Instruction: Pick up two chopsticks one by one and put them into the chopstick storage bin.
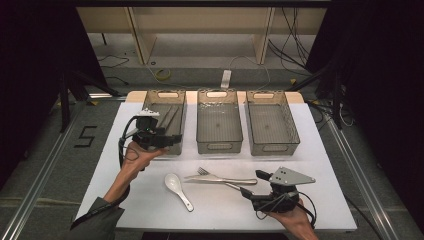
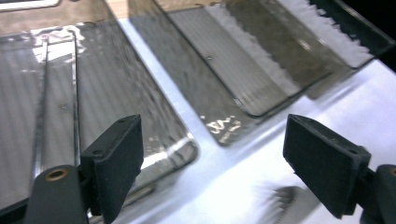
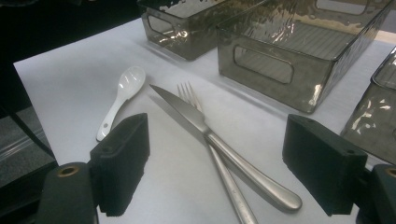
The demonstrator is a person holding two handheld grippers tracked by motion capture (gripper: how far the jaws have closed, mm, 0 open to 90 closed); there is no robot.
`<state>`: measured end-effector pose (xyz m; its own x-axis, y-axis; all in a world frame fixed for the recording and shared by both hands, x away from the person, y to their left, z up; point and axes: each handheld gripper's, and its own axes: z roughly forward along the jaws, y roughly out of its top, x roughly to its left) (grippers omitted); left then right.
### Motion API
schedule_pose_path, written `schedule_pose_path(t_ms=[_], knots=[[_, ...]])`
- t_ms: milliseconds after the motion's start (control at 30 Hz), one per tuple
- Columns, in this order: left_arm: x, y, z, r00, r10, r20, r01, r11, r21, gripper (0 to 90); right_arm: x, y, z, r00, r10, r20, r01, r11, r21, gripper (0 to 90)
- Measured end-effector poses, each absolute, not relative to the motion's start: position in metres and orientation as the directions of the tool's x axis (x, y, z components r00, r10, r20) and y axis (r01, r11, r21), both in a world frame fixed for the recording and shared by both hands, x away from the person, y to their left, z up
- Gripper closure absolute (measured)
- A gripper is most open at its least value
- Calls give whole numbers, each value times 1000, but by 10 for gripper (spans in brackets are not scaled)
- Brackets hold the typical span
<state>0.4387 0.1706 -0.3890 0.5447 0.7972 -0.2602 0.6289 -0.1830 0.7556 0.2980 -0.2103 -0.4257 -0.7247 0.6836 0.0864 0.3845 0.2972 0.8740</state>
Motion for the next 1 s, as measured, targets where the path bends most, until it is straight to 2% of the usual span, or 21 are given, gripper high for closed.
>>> schedule_pose_path(t_ms=[467, 533, 833, 1000], knots=[[399, 152, -404, 614, 739, -277, 628, -245, 739, 164, 298, -209, -427, -726, 683, 81, 387, 309, 869, 238], [393, 148, -407, 635, 729, -254, 617, -281, 735, 163, 299, -210, -426, -720, 689, 86, 392, 301, 870, 238], [380, 141, -412, 680, 680, -273, 600, -303, 740, 161, 300, -213, -427, -718, 691, 87, 387, 293, 874, 238], [373, 133, -417, 693, 667, -274, 611, -341, 714, 159, 300, -213, -428, -718, 691, 91, 387, 287, 876, 237]])
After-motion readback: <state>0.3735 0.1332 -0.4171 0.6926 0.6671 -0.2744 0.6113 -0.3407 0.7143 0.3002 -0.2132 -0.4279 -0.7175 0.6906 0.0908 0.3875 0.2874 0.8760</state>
